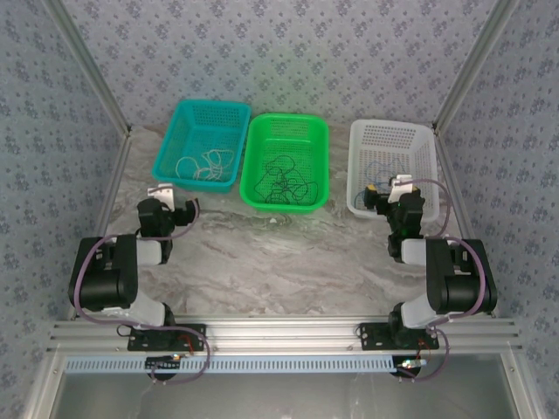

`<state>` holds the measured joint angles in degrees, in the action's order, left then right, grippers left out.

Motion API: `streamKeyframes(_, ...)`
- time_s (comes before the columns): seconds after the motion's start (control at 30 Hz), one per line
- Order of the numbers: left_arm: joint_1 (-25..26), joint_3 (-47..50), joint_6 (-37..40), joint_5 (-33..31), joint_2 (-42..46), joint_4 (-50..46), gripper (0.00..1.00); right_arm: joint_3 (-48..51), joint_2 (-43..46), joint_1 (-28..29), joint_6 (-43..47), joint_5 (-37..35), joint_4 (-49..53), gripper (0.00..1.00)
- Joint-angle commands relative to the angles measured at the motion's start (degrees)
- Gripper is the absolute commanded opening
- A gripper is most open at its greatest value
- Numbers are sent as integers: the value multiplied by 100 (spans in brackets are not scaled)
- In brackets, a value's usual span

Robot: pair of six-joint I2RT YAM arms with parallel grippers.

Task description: Untangle the cables

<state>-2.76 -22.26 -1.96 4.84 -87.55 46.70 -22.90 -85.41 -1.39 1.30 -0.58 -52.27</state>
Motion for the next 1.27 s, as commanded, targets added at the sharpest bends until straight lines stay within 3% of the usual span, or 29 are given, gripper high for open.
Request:
streamKeyframes(0.0, 73, -138, 72, -351, -30, -3, 99, 51, -181, -61, 13, 5, 569, 100)
streamKeyframes(1.23, 180, -129, 93, -604, -26, -3, 99, 57, -182, -20, 33, -50, 552, 100)
